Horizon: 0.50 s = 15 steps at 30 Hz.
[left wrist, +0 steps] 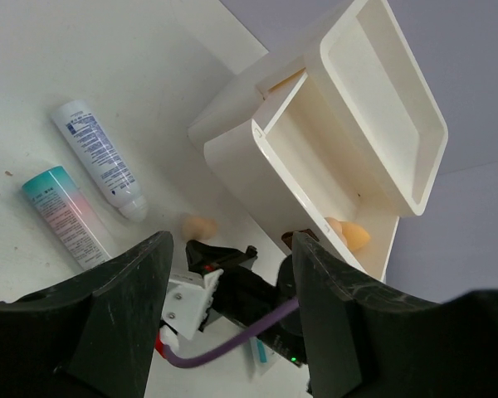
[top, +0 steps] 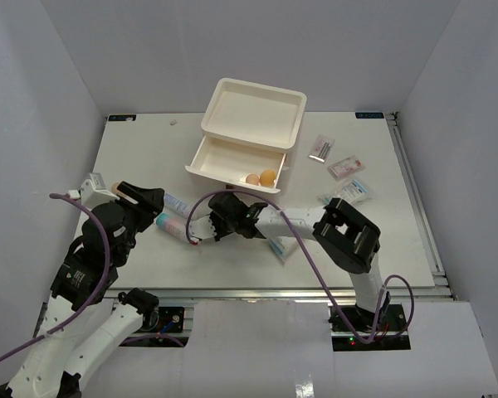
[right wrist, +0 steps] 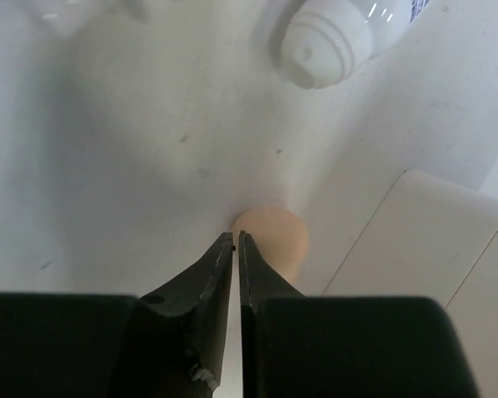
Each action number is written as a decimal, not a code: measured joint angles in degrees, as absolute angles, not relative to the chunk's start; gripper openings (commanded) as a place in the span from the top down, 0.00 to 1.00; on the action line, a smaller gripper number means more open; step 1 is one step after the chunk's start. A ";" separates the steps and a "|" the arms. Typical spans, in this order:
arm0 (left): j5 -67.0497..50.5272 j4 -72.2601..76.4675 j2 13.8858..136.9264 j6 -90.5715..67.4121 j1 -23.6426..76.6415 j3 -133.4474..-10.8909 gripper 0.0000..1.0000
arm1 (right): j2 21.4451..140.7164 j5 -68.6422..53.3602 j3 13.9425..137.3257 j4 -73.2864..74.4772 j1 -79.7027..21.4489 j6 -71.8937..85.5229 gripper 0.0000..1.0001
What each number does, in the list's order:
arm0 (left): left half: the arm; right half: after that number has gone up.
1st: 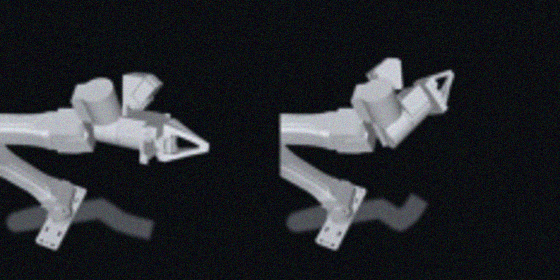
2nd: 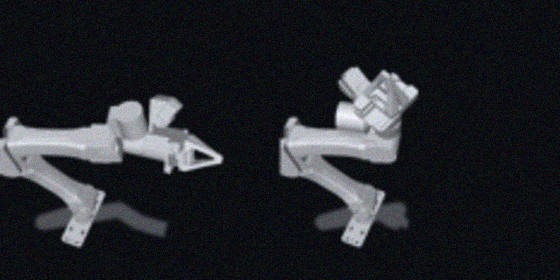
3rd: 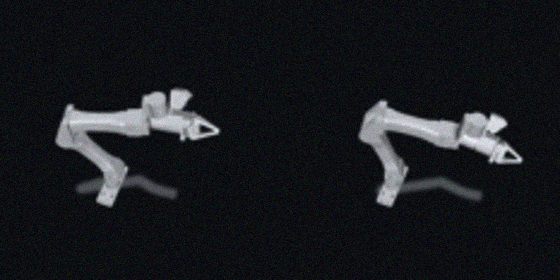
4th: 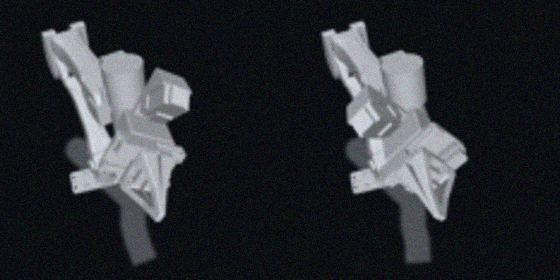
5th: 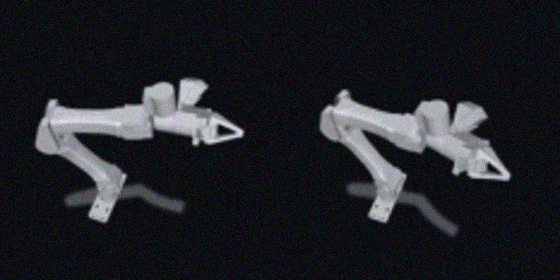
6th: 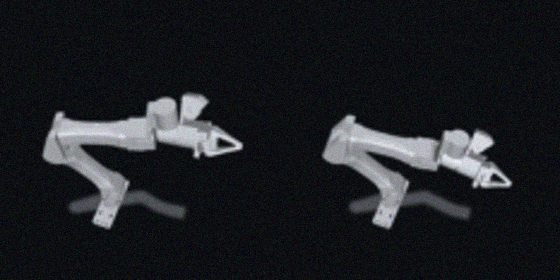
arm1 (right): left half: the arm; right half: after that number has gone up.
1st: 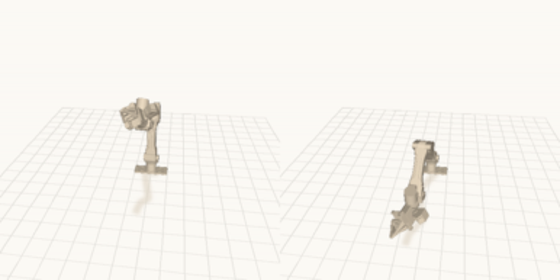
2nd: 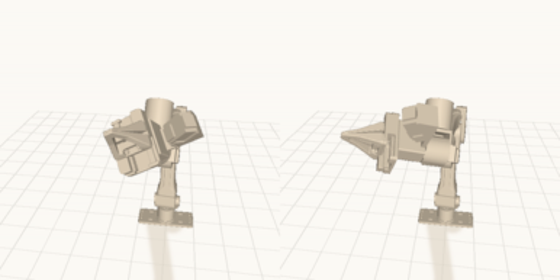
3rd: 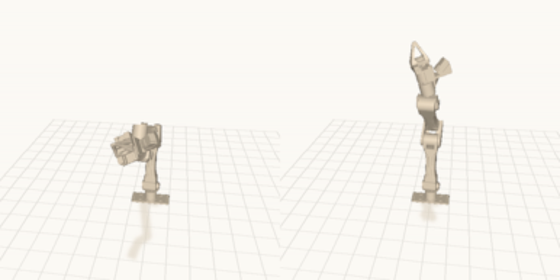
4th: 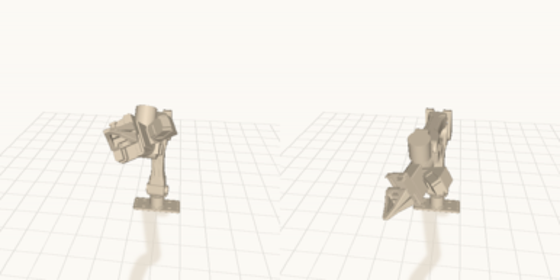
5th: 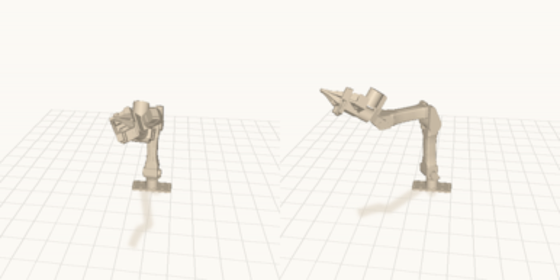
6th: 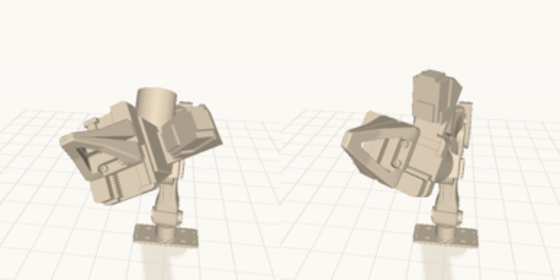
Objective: Organize the makeup
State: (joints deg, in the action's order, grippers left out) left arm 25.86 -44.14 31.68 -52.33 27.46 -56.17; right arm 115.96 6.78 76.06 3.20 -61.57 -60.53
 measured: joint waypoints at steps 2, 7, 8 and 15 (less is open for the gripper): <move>25.70 -44.14 31.69 -52.55 27.46 -55.48 0.30 | 111.94 1.91 74.22 6.51 -61.54 -58.77 0.92; 24.89 -43.63 32.35 -52.89 27.46 -53.59 0.30 | 97.43 -11.22 69.05 14.15 -61.56 -55.52 0.92; 24.71 -43.38 32.63 -52.94 27.46 -53.31 0.30 | 94.62 -13.56 68.35 14.80 -61.59 -54.94 0.92; 23.04 -40.96 34.99 -53.24 27.46 -51.42 0.30 | 79.68 -23.47 66.02 19.77 -61.73 -52.77 0.67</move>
